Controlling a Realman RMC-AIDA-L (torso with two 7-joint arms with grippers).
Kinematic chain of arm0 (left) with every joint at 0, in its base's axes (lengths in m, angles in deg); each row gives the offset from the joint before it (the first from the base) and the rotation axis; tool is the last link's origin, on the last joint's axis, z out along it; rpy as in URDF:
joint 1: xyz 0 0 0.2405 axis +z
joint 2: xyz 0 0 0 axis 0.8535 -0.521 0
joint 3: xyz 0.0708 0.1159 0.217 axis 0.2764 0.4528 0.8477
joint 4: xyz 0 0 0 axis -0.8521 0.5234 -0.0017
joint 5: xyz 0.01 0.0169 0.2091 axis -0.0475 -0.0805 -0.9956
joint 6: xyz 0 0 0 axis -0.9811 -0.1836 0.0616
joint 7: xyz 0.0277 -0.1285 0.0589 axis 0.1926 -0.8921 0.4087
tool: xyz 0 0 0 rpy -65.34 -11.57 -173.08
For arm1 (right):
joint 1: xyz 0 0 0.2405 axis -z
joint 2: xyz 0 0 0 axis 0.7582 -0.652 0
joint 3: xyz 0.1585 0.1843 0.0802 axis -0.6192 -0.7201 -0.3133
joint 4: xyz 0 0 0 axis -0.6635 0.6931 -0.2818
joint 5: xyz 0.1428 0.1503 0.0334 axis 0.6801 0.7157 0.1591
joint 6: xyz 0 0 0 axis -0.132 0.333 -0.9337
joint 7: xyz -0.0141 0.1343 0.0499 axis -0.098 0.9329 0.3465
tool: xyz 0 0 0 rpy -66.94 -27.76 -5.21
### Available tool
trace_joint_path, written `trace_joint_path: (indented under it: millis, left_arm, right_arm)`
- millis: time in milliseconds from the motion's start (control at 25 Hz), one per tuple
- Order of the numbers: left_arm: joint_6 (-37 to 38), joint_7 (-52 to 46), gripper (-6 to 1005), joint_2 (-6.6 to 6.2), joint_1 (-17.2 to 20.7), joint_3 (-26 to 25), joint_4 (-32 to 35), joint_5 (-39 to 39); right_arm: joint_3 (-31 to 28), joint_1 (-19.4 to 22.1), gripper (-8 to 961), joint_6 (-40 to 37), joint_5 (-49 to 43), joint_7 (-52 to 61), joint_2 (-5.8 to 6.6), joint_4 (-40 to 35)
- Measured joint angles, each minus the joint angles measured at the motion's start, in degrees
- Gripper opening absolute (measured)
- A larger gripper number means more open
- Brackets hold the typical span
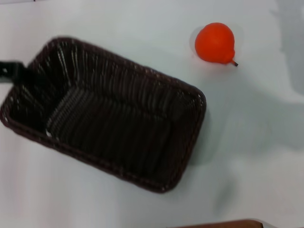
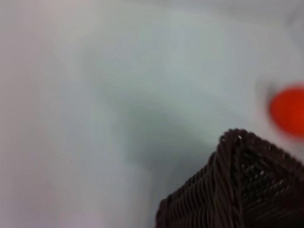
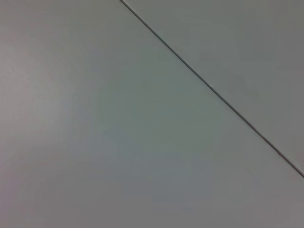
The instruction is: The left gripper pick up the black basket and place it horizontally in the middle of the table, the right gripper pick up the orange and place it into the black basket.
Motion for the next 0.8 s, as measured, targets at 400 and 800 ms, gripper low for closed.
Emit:
trace_joint_path:
  millis: [400,800]
  left_arm:
    - [1.54,-3.23,173,-0.07,0.92,-12.29,3.14,6.82]
    - [8.61,-4.0,199,2.95,4.12,-13.62,5.81,11.44]
  right_arm:
    - [-0.65,-0.02,955,-0.11,0.0,0.0,0.0,0.18]
    - [-1.18,-0.11,954,-1.96,0.0,0.0,0.0,0.78]
